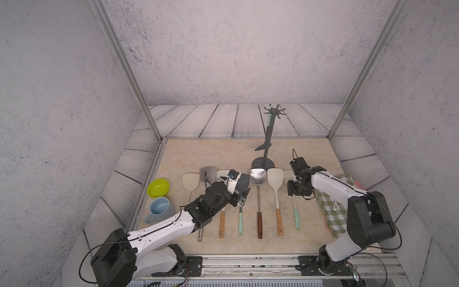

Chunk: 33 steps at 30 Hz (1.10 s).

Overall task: Take the spatula off the kitchen utensil rack
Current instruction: Place the spatula at the center of the board, then take off the spatula from the rack.

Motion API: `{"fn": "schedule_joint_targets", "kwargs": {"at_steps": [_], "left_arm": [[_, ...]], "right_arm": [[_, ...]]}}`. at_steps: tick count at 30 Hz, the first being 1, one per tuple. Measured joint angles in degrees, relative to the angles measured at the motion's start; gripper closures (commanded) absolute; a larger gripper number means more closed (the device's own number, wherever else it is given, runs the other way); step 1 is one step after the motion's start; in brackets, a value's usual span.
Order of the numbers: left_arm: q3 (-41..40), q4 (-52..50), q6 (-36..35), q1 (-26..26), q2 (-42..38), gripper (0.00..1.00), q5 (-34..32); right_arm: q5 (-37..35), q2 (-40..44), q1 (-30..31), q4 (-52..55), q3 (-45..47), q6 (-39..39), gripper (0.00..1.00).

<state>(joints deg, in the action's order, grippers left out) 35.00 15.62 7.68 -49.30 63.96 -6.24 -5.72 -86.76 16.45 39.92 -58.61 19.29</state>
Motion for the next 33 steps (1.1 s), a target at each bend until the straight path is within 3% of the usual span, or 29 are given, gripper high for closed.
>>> {"fn": "schedule_joint_targets", "kwargs": {"at_steps": [8,14,20,33], "left_arm": [[-1.7,1.0,-0.1,0.0,-6.3,0.01,0.5],[-3.3,1.7,0.2,0.0,-9.2,0.01,1.1],[-3.4,2.0,0.3,0.0,-9.3,0.01,1.6],[-1.8,3.9,0.1,2.0,-2.3,0.01,1.7]], "right_arm": [[4.9,22.5,0.0,-4.9,3.3,0.0,0.17],[12.9,34.6,0.0,-12.6,12.2,2.6,0.01],[17.7,37.6,0.0,-20.2,21.5,6.6,0.01],[20.4,41.1,0.0,-29.0,25.6,9.1,0.01]]}}
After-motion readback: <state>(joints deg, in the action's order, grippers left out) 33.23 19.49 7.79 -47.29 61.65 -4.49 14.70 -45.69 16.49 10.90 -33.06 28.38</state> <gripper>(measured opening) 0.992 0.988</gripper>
